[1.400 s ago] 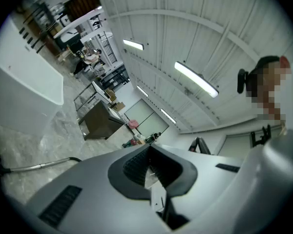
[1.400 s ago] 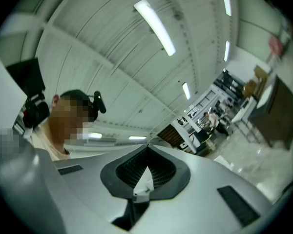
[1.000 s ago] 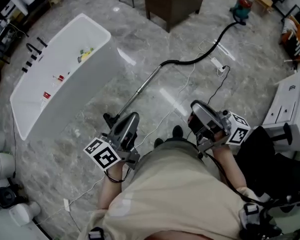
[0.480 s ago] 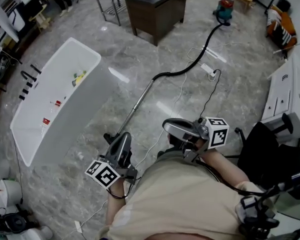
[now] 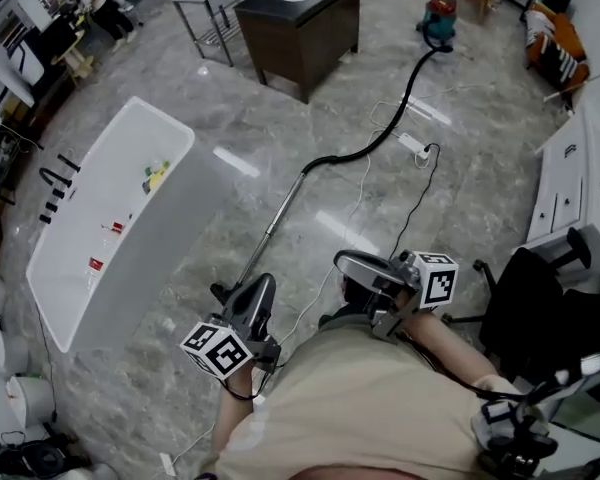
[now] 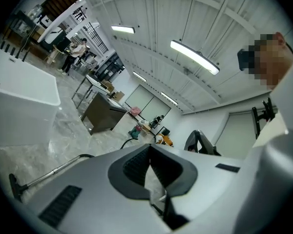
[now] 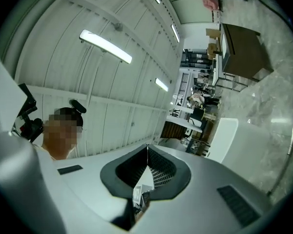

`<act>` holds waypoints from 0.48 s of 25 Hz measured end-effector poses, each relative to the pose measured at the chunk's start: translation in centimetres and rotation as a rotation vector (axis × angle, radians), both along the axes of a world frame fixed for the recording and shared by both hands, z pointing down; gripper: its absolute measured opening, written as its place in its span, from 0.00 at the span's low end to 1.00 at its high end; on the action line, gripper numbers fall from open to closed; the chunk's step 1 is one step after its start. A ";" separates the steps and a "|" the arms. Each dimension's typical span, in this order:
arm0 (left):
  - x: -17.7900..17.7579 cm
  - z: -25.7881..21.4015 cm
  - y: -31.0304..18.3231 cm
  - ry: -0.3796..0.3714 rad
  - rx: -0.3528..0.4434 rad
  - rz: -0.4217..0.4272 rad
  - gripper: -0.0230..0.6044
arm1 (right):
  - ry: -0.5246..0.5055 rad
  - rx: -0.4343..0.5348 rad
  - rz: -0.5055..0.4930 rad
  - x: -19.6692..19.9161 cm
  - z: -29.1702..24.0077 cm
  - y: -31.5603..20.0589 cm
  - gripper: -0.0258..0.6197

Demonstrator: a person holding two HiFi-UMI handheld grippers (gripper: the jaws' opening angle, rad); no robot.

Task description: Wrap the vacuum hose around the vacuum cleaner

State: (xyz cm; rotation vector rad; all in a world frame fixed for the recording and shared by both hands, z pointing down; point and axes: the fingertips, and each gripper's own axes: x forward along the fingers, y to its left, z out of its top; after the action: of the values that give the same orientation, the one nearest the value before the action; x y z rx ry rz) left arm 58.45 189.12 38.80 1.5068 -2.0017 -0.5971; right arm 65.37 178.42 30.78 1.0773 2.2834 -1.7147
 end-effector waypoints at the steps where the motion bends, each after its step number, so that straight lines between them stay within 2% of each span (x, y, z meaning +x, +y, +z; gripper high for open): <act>1: -0.3 0.0 -0.9 -0.006 -0.009 0.007 0.04 | 0.000 -0.019 0.006 -0.2 0.2 -0.9 0.05; 7: -3.2 1.4 -6.5 0.002 -0.089 0.020 0.04 | 0.034 -0.142 0.000 -3.4 2.6 -6.5 0.05; 10: -5.7 1.6 -10.5 -0.026 -0.138 0.030 0.04 | 0.026 -0.159 -0.027 -6.7 2.7 -10.3 0.05; 12: -7.4 1.7 -13.0 -0.042 -0.167 0.023 0.04 | 0.044 -0.135 -0.077 -8.7 3.1 -12.0 0.05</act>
State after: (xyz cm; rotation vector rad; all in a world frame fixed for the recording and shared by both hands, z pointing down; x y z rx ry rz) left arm 51.03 176.10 40.55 1.4503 -2.0089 -0.3811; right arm 56.66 166.38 33.89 1.1245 2.1413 -1.9087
